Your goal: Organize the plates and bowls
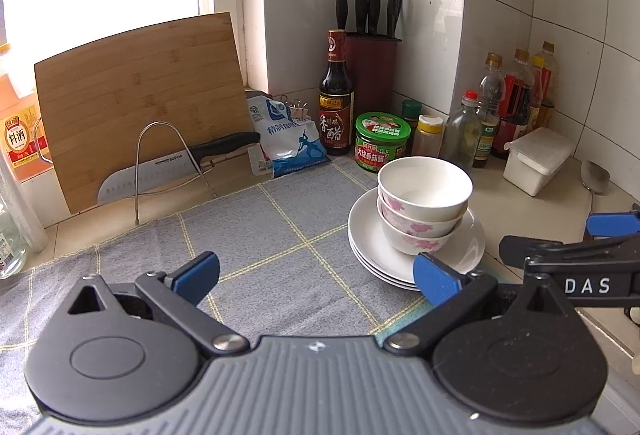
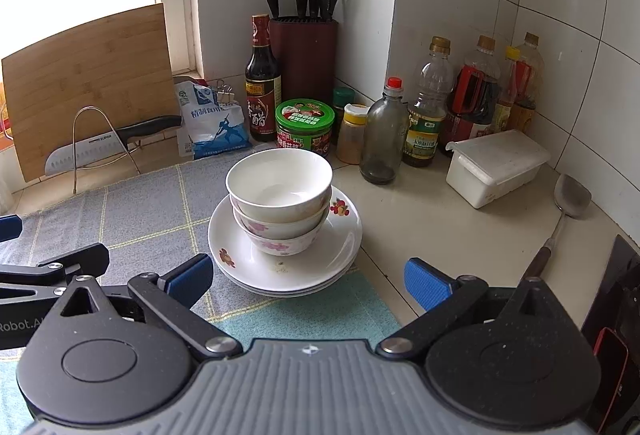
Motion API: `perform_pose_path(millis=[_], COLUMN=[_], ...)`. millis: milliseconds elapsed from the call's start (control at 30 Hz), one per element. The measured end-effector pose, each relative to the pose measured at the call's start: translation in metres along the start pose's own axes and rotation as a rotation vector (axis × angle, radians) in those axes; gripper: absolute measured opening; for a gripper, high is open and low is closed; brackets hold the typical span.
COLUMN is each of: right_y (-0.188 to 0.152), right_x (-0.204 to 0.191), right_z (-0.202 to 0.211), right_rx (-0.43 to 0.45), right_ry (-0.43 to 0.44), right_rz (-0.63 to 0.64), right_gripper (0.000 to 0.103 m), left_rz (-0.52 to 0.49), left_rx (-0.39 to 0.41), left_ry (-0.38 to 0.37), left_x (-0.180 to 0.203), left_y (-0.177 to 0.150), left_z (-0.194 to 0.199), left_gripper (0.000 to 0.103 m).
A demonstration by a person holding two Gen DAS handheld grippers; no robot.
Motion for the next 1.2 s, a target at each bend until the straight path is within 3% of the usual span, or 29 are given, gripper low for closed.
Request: perform_pose_path(millis=[1200], right_y=[0.0030], right_x=[0.0005], right_z=[0.0076], right_rx=[0.026], right_ry=[-0.018], right_rz=[0.018], right_gripper=[0.103], left_rz=[0.002], left_rx=[0.011], left_ry=[0.011], left_x=[-0.0023], left_y=[0.0017], left_z=[0.0050], left_gripper=[0.102])
Point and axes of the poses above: each gripper's, at about its wrist camera, not at the fingertips, and z roughly against the way its jaws point, x to its right, y to its top, the point moved 6 cm from there along -z, roughly the way its jaws point
